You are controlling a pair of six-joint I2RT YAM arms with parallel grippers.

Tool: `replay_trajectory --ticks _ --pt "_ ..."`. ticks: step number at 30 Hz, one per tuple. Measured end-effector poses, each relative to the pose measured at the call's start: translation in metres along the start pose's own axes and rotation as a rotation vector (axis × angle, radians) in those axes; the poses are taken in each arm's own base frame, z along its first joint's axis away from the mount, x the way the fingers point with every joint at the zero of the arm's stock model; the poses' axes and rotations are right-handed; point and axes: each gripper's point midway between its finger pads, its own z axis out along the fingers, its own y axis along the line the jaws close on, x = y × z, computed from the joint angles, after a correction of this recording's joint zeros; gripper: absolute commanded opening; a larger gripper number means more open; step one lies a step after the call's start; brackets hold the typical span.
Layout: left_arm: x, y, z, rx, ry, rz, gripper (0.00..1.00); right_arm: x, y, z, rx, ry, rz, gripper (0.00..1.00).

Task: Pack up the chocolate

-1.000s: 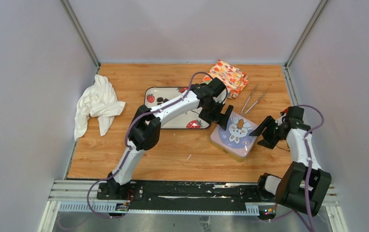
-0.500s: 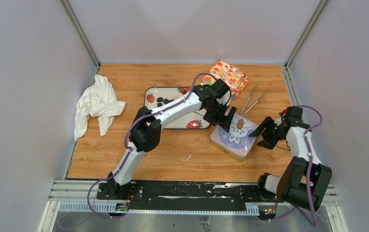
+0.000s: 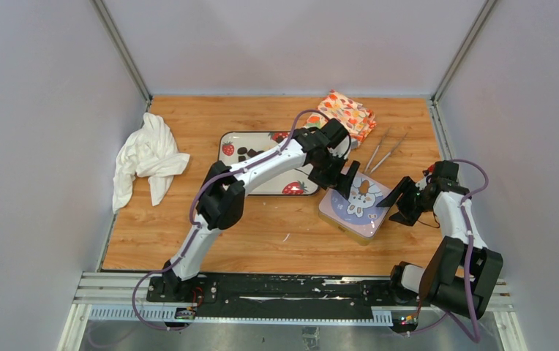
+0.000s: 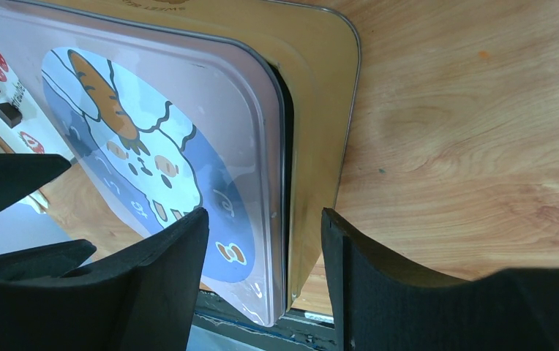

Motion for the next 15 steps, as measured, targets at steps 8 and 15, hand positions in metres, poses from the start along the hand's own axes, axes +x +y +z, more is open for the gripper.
replay_trajectory --ticks 8,15 --pt "0.003 0.005 0.008 -0.01 0.015 -0.011 0.92 0.0 0.0 0.0 0.0 0.0 -0.001 0.62" --pt "0.01 0.005 0.019 0.012 0.05 -0.023 0.9 0.0 0.0 0.0 0.0 0.0 -0.001 0.62"
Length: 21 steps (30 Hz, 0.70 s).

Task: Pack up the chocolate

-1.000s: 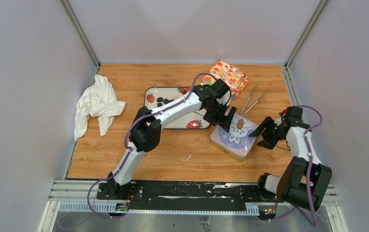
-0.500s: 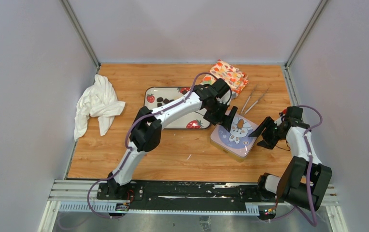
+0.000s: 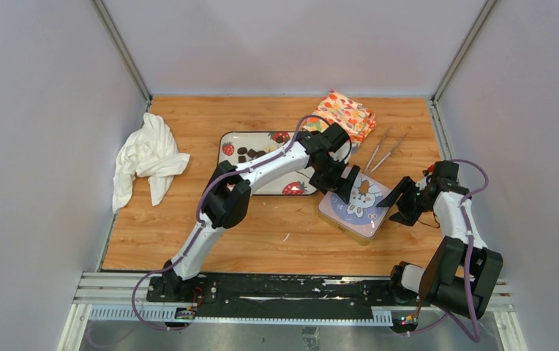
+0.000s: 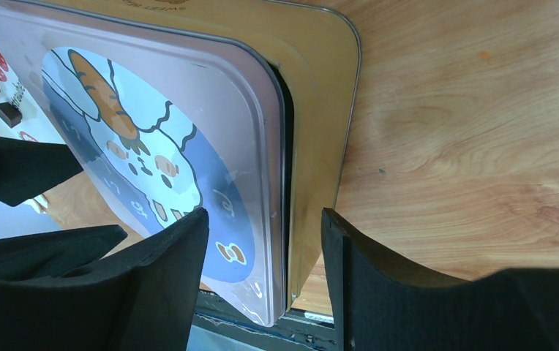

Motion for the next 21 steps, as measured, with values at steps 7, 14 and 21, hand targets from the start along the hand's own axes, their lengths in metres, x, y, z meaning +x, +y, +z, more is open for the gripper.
replay_trajectory --ticks 7,14,21 --pt "-0.002 -0.003 -0.001 0.012 -0.004 0.0 0.91 0.0 0.0 0.0 0.0 0.0 0.0 0.62" --pt "-0.004 0.002 -0.001 -0.018 -0.016 0.001 0.94 0.0 0.0 0.0 0.0 0.0 0.0 0.62" --pt "-0.007 0.008 -0.001 -0.052 -0.029 0.002 0.91 0.0 0.0 0.0 0.0 0.001 0.001 0.62"
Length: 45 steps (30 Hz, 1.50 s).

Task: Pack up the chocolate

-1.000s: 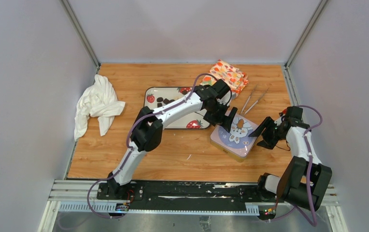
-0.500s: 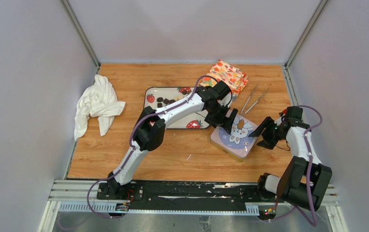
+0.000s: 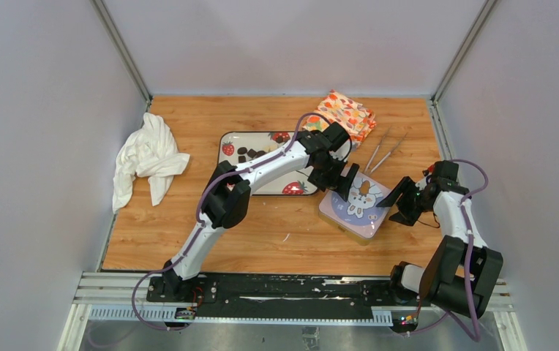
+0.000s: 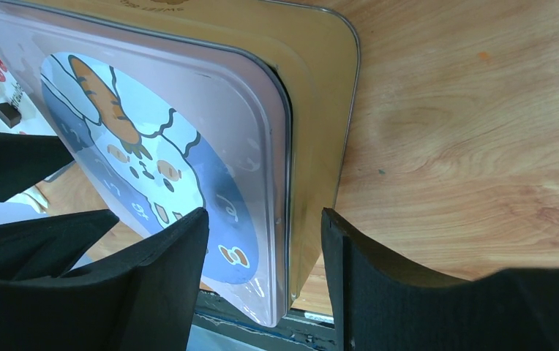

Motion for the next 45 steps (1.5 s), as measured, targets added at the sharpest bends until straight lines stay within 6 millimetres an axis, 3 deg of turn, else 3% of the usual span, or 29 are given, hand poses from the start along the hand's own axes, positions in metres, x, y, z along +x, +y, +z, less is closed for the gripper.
replay_trajectory --ticks 22,37,45 --pt "-0.003 -0.011 -0.005 0.052 0.0 0.017 0.68 -0.001 -0.002 0.004 0.007 0.017 0.009 0.63" --pt "-0.013 -0.019 -0.011 0.077 -0.027 0.029 0.7 -0.005 -0.002 0.004 0.015 0.008 0.007 0.53" --pt "-0.015 -0.016 -0.004 0.069 -0.024 0.03 0.77 -0.007 -0.004 0.005 0.026 -0.002 0.005 0.57"
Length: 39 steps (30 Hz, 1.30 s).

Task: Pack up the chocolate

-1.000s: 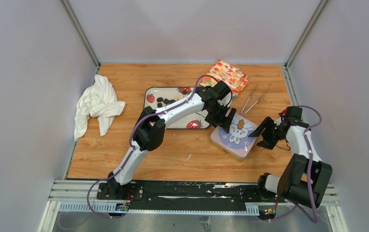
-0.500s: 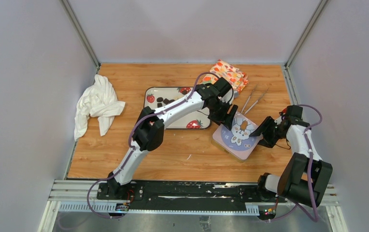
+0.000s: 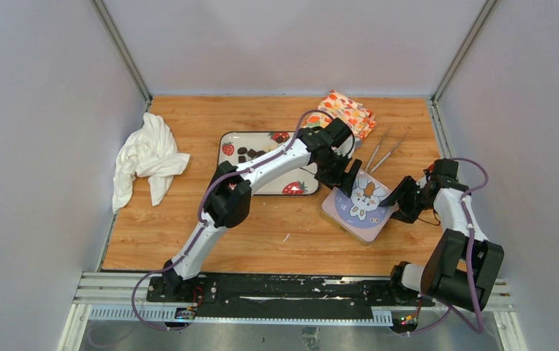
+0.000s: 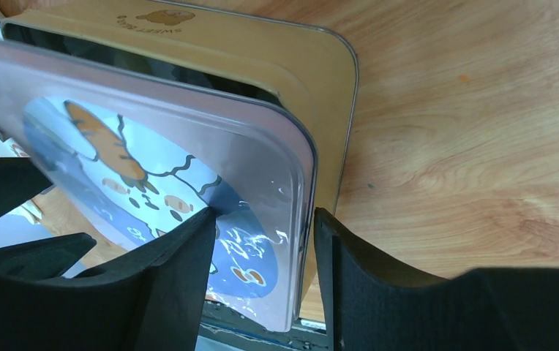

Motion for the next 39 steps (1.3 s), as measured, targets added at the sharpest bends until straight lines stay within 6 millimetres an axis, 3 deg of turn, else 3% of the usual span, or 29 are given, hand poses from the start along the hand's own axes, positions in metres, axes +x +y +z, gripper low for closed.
replay_trajectory --ticks 25,39 --pt "0.007 0.038 0.011 -0.152 0.006 0.073 0.81 -0.017 0.001 0.011 0.01 0.028 0.009 0.61" --pt "0.008 0.039 0.014 -0.134 0.006 0.082 0.81 -0.027 0.001 0.009 0.026 -0.003 -0.003 0.65"
